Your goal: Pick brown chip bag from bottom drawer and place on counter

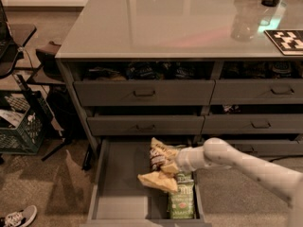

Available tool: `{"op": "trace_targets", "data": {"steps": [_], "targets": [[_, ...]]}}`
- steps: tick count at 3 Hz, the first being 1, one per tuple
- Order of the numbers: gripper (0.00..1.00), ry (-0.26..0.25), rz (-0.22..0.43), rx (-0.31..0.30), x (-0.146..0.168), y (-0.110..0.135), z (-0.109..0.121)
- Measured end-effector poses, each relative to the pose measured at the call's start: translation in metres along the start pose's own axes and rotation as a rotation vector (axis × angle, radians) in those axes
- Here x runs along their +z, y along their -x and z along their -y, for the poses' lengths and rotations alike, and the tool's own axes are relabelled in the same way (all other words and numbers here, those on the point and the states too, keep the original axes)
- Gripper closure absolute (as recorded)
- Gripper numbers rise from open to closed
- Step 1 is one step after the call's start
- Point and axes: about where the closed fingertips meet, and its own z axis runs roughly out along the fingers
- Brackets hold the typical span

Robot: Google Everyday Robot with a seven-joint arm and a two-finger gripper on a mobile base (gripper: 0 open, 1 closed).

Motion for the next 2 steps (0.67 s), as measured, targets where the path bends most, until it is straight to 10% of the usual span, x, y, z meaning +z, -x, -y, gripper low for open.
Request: {"op": "trace_targets", "data": {"steps": [2], "targets": [[1.00,-0.147,0.007,-0.173,-0.122,0.117,-0.042]]}}
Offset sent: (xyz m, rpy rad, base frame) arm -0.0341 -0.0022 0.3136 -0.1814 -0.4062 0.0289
